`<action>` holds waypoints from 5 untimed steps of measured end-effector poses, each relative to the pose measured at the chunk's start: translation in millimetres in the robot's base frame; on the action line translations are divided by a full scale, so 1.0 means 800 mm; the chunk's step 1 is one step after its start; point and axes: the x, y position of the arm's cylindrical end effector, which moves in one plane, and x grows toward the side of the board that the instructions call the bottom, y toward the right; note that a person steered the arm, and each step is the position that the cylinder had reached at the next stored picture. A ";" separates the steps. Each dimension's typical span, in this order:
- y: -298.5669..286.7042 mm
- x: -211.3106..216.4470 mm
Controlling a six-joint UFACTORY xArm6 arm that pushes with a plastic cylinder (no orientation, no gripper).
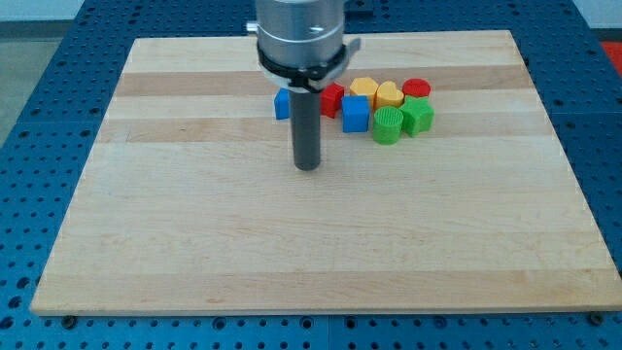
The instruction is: Move the red star above the yellow hexagon
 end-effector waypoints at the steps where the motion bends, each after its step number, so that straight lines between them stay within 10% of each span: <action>1: 0.000 -0.076; 5: 0.007 -0.112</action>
